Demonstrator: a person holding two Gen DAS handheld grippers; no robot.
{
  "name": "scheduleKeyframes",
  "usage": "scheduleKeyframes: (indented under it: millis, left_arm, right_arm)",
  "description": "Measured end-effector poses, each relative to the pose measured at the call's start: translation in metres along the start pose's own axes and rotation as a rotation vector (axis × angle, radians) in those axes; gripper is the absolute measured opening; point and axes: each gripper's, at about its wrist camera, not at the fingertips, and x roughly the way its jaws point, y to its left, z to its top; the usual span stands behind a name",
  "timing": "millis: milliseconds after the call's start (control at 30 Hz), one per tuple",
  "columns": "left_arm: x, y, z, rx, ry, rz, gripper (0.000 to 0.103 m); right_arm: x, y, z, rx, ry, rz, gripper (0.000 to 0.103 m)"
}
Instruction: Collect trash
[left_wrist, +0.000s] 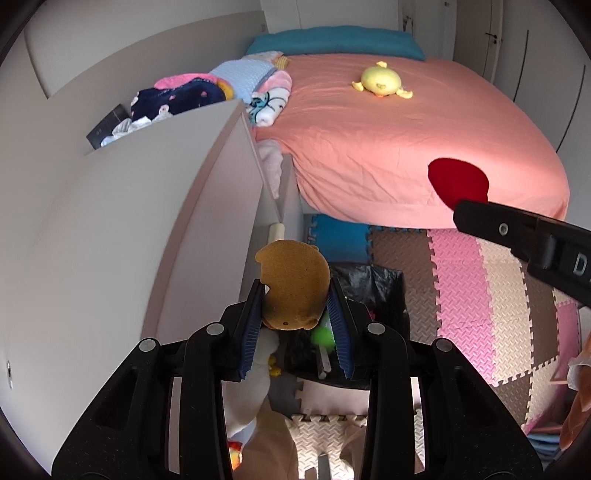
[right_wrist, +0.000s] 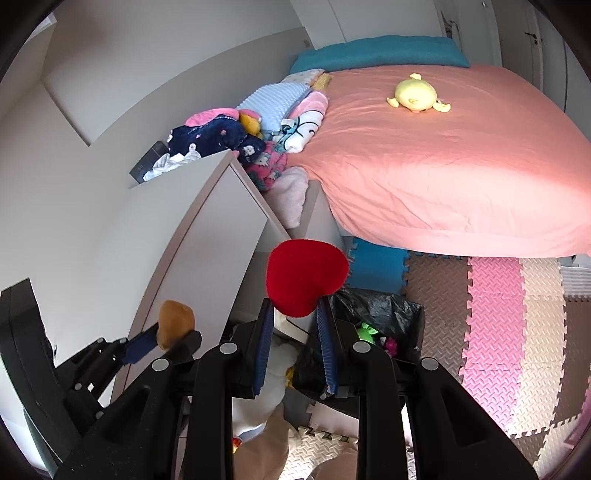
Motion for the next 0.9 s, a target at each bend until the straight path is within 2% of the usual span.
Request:
scheduleKeyframes:
  millis: [33,67,100,133,200,300,900]
  left_arm:
    - [0.002,0.001,-0.001,-0.006,0.014,0.005,0.040]
    - [0.003,0.002,0.000,-0.013,0.018,0.021,0.077]
    - [0.000,0.005,-0.001,-0.028,-0.008,0.048,0.096]
    - [-0.004,0.007,-0.002,-0.035,-0.050,0.076,0.098]
    - [-0.006,0.009,-0.003,-0.039,-0.069,0.102,0.097]
    - [-0.002,0.014,-0.003,-0.051,-0.032,0.062,0.097]
    - [-0.019,0.015,-0.023,-0.004,-0.043,0.058,0.098]
  right_arm:
    - [0.002,0.000,0.000,0.002,0.007,-0.009,0.034]
    - [0.003,0.000,0.000,0.004,0.013,-0.034,0.063]
    - [0.005,0.000,0.001,0.005,0.011,-0.065,0.077]
    - [0.005,-0.001,0.000,0.009,-0.005,-0.087,0.100]
    - [0.004,-0.005,-0.002,0.038,-0.025,-0.085,0.101]
    - [0.007,-0.013,-0.005,0.074,-0.028,-0.085,0.101]
    - [-0.006,0.005,-0.017,0.036,-0.052,-0.070,0.101]
